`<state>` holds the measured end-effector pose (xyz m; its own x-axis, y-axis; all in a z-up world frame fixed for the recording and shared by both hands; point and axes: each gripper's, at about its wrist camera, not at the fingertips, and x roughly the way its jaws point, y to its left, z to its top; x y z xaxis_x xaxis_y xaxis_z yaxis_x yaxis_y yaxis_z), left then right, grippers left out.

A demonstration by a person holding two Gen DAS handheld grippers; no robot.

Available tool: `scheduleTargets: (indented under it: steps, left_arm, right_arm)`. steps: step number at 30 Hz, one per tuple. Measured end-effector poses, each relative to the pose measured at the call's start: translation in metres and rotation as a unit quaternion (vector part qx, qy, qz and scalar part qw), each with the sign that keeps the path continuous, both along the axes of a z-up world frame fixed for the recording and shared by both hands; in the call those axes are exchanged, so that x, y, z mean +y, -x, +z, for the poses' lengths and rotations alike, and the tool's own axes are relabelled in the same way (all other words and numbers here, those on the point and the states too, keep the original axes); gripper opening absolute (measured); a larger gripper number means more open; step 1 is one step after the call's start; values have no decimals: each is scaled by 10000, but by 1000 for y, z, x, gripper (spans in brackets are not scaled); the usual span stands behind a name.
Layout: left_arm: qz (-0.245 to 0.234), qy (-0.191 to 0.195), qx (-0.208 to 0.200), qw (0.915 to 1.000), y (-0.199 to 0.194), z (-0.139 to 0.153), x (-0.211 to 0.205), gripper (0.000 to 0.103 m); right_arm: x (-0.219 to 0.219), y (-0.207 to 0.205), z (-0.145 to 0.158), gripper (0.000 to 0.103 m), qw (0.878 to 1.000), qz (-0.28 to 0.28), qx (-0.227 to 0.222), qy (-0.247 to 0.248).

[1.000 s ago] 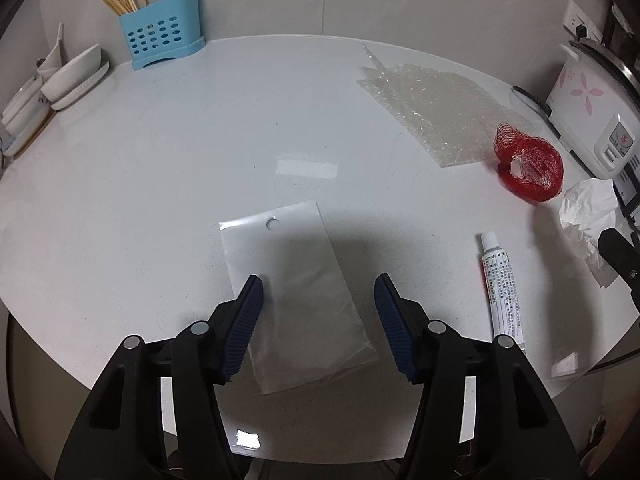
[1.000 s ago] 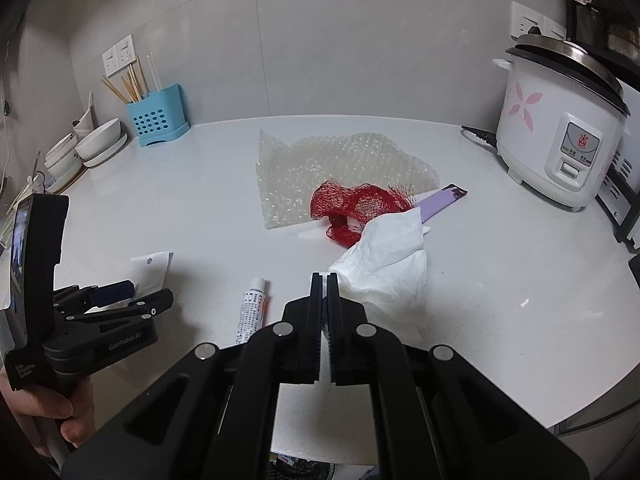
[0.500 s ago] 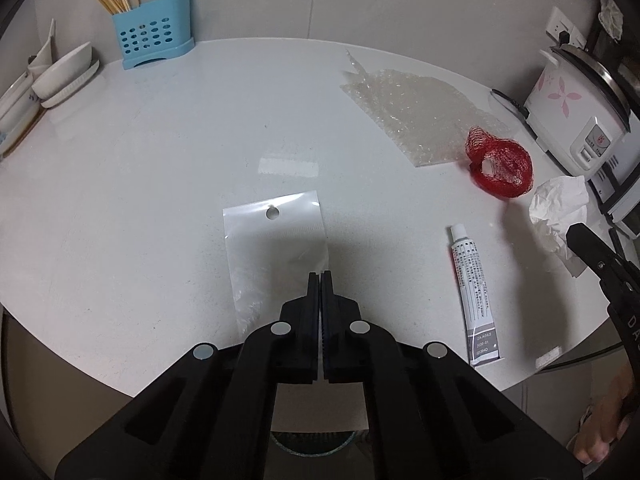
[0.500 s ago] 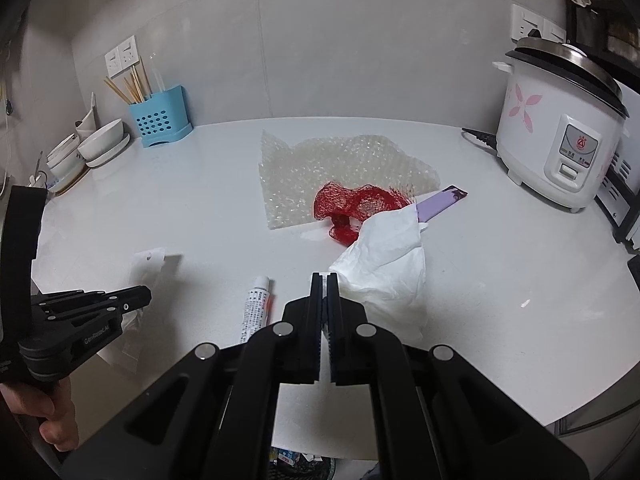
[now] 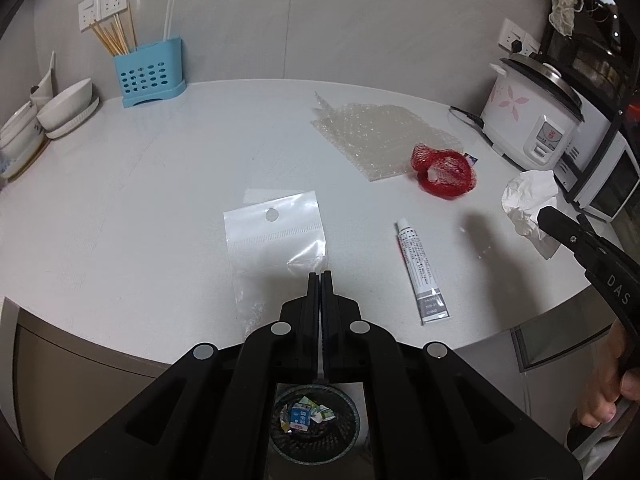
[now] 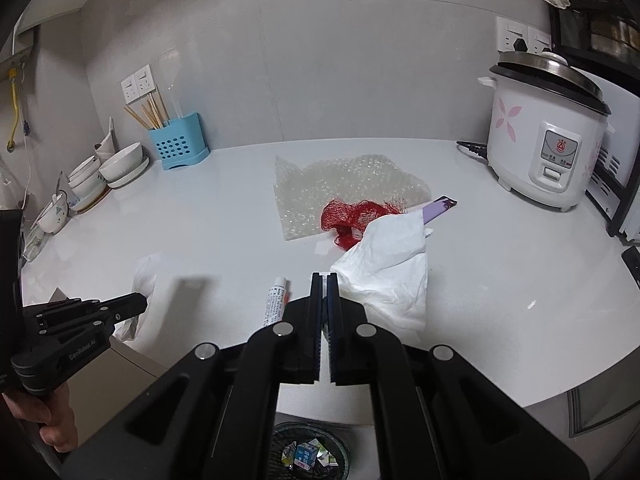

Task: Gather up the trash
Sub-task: 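Lift the bag and tissue off the counter and carry both down over the wastebasket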

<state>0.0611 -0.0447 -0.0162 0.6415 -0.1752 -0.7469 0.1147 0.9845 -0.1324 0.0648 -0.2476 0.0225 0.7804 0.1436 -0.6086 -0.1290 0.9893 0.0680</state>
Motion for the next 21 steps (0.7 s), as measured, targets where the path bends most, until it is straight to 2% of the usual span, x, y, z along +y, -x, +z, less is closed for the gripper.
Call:
scheduleTargets:
  steps: [9, 21]
  left_arm:
    - [-150, -18, -337, 9993, 48, 17, -4, 0]
    - [-311, 28, -522, 9981, 111, 1, -1, 0]
  right_arm:
    - [10, 59, 9, 1, 9992, 281, -281, -77]
    - [32, 131, -9, 1, 9963, 718, -434, -192]
